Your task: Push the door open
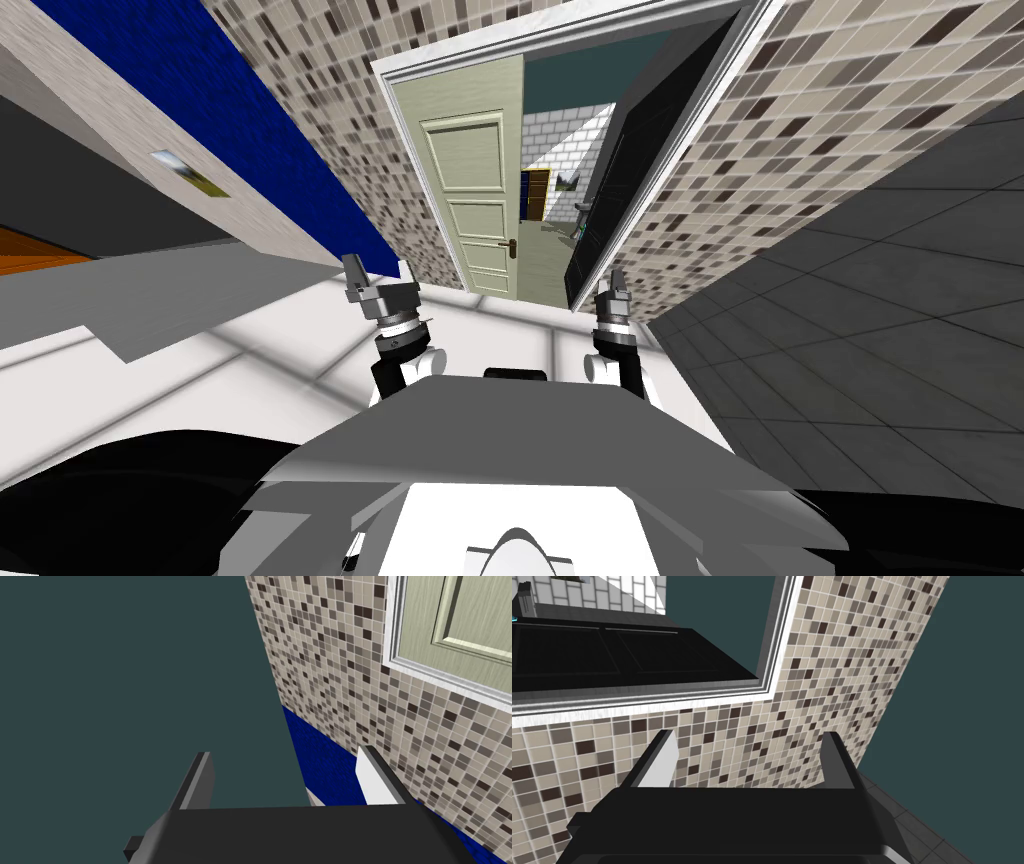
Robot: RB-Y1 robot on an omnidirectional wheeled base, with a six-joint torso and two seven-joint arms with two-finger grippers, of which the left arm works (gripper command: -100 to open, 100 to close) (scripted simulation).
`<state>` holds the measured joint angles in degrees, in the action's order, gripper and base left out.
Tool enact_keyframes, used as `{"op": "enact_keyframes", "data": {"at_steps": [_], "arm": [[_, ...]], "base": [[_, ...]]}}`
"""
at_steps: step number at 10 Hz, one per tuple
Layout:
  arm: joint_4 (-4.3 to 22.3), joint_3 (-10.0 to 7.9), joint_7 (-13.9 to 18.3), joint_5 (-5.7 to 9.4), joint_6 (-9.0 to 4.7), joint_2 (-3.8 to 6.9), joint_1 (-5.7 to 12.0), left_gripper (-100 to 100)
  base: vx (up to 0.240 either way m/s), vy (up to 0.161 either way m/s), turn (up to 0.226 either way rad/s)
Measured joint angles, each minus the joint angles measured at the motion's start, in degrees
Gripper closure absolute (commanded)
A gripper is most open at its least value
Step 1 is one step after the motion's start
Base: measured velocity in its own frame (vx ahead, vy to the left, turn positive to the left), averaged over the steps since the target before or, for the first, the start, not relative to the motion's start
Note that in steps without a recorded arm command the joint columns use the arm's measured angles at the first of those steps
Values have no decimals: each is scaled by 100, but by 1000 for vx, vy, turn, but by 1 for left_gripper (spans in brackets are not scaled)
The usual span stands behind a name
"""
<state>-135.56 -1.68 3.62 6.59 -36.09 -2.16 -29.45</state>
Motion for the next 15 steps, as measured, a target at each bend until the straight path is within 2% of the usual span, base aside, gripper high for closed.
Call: {"op": "enact_keyframes", "data": {"at_steps": [2,4,6,10,13,15], "arm": [[249,9,-9,-10,16,61,160,-100],[613,10,-14,-16,31,144,370,-100],[824,11,-8,-12,99,213,504,-100],[1442,56,-27,-43,84,301,834,-100],[1864,82,-38,-57,152,367,1086,-100],[2188,47,-28,-44,232,441,1345,-100]], "base": [[96,5,-18],[126,8,-17],[91,4,-9],[83,2,-12],[101,7,-15],[75,10,-11]]}}
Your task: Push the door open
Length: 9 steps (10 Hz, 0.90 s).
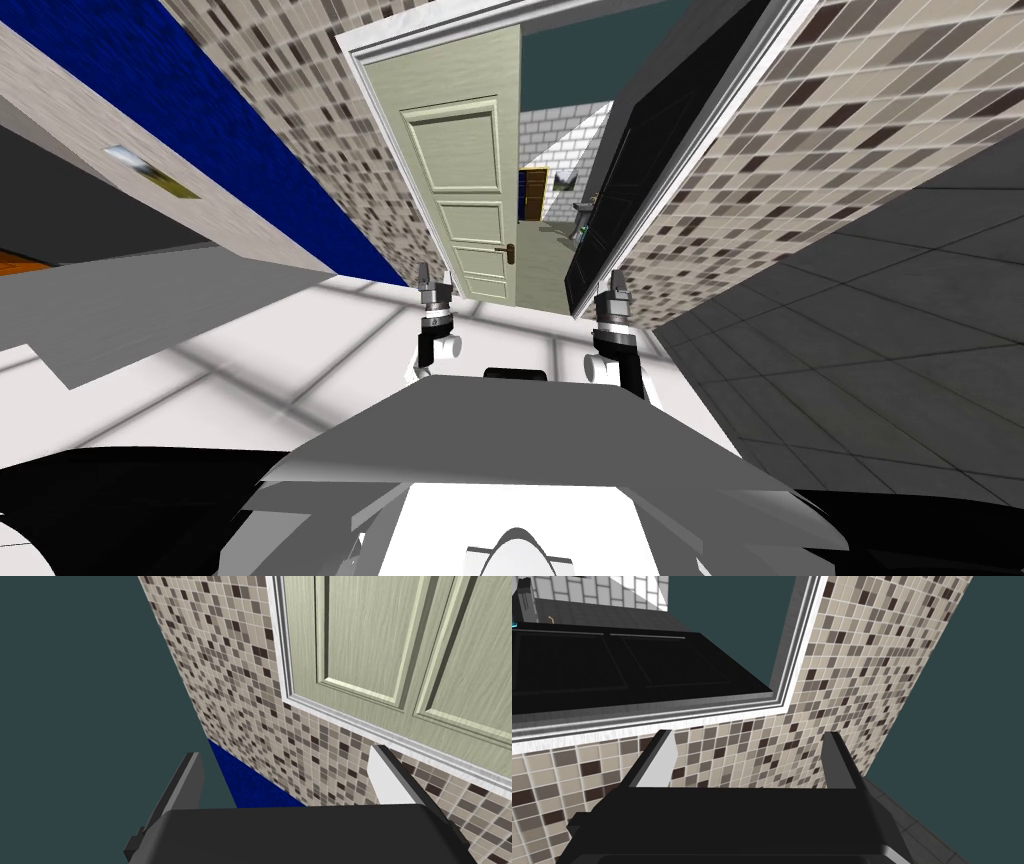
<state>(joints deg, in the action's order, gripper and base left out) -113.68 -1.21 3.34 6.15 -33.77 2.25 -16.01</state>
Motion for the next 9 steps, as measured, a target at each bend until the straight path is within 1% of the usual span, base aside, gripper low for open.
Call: {"op": "enact_keyframes", "data": {"at_steps": [1,2,3,5,7,9], "arm": [[124,16,-9,-11,-6,-4,56,-100],[274,-2,-2,-3,-3,31,144,-100],[409,21,-3,-13,8,41,199,-100],[769,34,-2,-22,4,87,413,-100],[1020,39,-8,-25,37,109,549,-100],[1380,42,1,-28,46,159,768,-100]], "base": [[55,9,-6],[69,-3,-17],[84,0,-15],[89,14,-13],[76,12,-12],[77,2,-13]]}}
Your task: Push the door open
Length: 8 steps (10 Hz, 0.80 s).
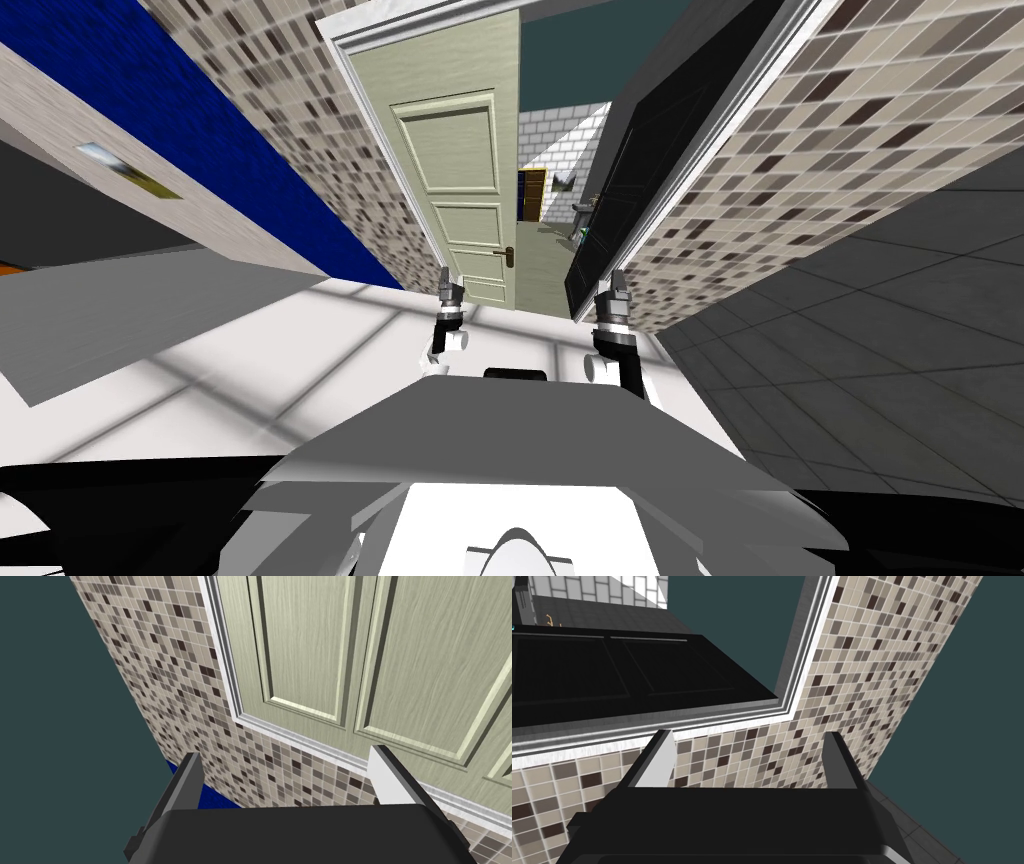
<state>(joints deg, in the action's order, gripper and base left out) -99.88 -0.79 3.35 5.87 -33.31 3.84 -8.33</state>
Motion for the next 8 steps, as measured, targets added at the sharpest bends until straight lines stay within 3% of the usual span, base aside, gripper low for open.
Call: {"op": "enact_keyframes", "data": {"at_steps": [8], "arm": [[1187,34,-21,-28,101,70,684,-100]], "base": [[67,7,-12]]}}
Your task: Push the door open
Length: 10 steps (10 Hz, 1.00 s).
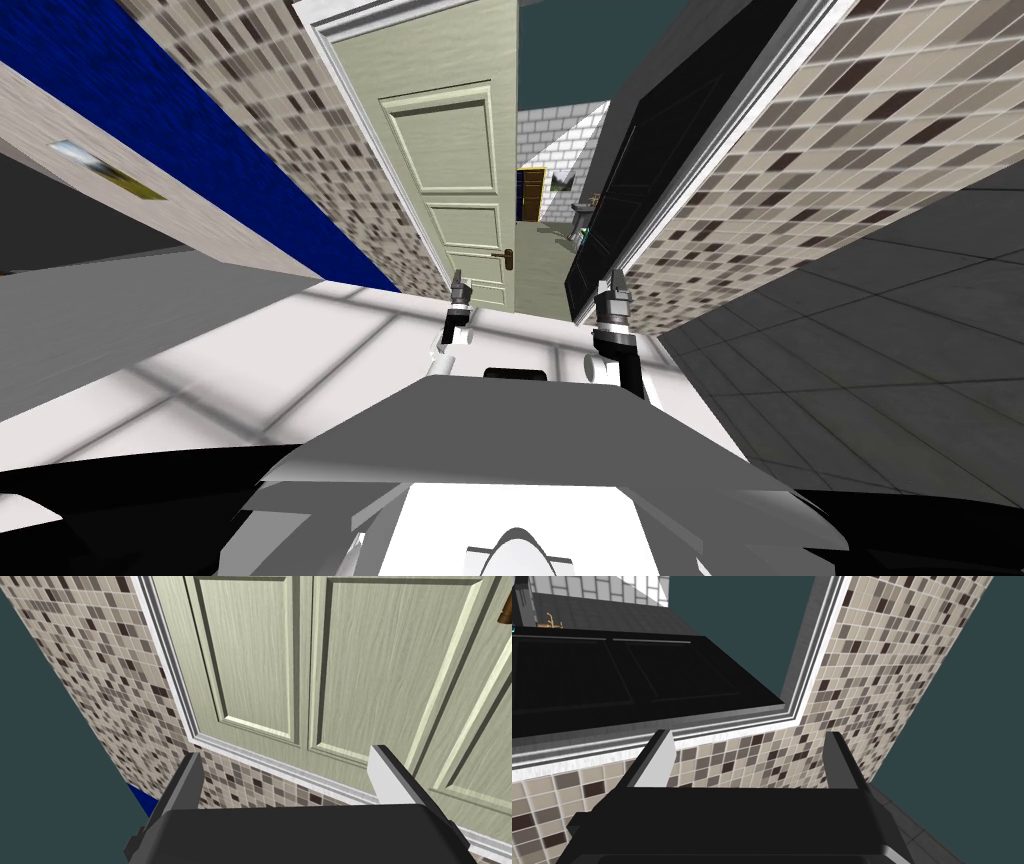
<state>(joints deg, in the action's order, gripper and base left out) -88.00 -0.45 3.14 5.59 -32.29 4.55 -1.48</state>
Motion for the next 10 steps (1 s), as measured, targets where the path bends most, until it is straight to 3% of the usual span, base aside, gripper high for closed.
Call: {"op": "enact_keyframes", "data": {"at_steps": [10], "arm": [[1698,45,-30,-41,135,39,1005,-100]], "base": [[80,11,-14]]}}
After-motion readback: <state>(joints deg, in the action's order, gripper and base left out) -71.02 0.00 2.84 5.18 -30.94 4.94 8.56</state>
